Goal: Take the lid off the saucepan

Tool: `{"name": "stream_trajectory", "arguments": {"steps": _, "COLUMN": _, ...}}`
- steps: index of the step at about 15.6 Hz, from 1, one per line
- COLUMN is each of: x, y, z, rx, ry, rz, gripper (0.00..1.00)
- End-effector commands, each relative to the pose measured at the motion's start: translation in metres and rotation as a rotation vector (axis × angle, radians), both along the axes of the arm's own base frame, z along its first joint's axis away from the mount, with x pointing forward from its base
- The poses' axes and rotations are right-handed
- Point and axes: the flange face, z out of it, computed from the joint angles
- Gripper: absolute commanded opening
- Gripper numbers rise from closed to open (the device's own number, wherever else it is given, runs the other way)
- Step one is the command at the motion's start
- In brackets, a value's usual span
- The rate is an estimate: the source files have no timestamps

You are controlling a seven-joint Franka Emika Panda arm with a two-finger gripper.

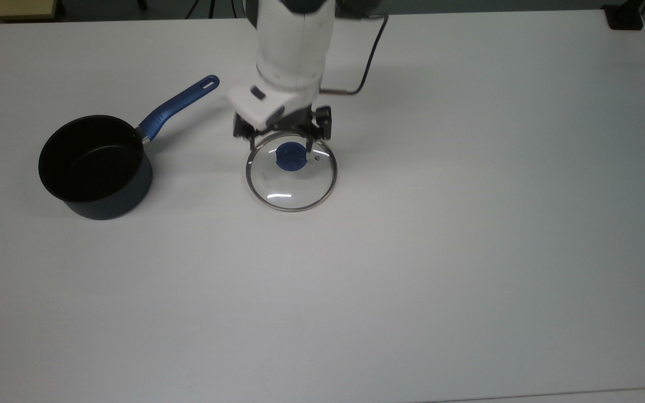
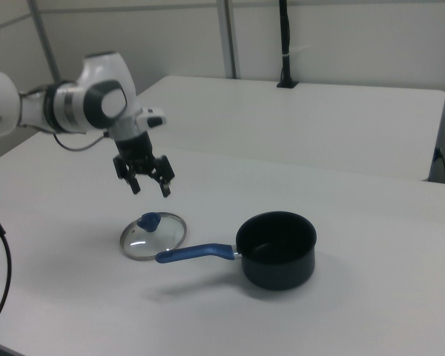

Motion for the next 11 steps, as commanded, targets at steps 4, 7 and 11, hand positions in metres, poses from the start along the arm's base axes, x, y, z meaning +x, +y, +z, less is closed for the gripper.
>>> {"name": "stream_trajectory", "arguments": {"steps": 4, "x": -0.046, "y": -0.051, "z": 0.099, "rx": -0.003, "ry": -0.028, "rz": -0.109, "gripper": 1.0}}
{"name": "stream_trajectory", "arguments": {"steps": 7, "x": -0.055, "y": -0.063, "z": 0.113, "rx": 0.002, "ry": -0.018, "rz": -0.141, "gripper": 1.0}}
{"name": "stream_trajectory", "arguments": {"steps": 11, "x": -0.061, "y": -0.062, "z": 0.117, "rx": 0.036, "ry": 0.015, "rz": -0.161, "gripper": 1.0}}
